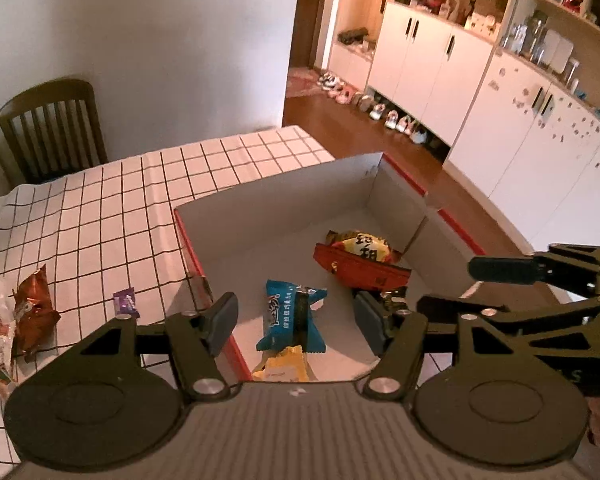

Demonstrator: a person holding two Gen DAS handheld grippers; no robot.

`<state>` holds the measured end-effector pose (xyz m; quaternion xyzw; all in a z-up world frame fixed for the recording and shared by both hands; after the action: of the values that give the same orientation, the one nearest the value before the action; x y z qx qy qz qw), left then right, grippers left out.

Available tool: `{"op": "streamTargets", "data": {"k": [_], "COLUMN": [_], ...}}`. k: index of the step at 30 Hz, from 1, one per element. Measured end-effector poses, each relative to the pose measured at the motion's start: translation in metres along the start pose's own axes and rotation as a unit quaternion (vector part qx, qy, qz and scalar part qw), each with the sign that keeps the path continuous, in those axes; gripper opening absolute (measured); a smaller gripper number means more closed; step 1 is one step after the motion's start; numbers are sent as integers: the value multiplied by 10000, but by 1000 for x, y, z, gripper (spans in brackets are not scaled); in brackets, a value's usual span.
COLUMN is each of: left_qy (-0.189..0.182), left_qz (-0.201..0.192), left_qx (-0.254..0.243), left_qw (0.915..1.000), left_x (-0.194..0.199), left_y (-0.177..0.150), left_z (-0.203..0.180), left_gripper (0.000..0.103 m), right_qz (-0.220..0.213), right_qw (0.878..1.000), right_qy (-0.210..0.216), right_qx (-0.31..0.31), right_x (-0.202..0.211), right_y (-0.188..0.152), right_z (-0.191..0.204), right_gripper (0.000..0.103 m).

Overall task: Organize snacks
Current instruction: 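Lift both tools out of the box back toward the table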

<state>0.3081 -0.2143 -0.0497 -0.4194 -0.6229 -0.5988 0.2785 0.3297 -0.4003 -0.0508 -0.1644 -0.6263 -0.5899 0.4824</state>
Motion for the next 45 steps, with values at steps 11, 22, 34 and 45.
{"op": "streamTargets", "data": {"k": [11,22,34,45], "left_qy": [-118,-100,-384,156], "left_qz": [-337,-564,-741,-1024], "left_qx": [22,12,326,451], "left_qw": [9994,9984,9960,9936], "left_x": [45,82,105,107], "left_y": [-27,-59,-92,-112], "left_z": [29,83,163,237], "left_gripper": [69,81,100,103], "right_qz": [-306,-600,-852,-667], "right_qw": [9994,9977,9959,9977], "right_qy": [155,298,241,103], "right_qx": [26,94,195,12], "right_x": [21,30,23,-7], "right_y": [-3,-10,-17,-30], "right_z": [35,96,170,221], "right_gripper": [77,91,102,103]}}
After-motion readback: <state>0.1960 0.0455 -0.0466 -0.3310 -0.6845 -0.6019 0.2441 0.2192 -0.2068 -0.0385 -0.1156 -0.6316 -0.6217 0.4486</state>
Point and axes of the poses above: each gripper's, at about its wrist camera, not at the fingertips, and x roughly against the way its jaws point, z to its left, y to its top, the point moved 4 cm from there along -x, roughly the way its jaws point, and after that the axes turned 9 degrees about z, right-handed, at the moved point
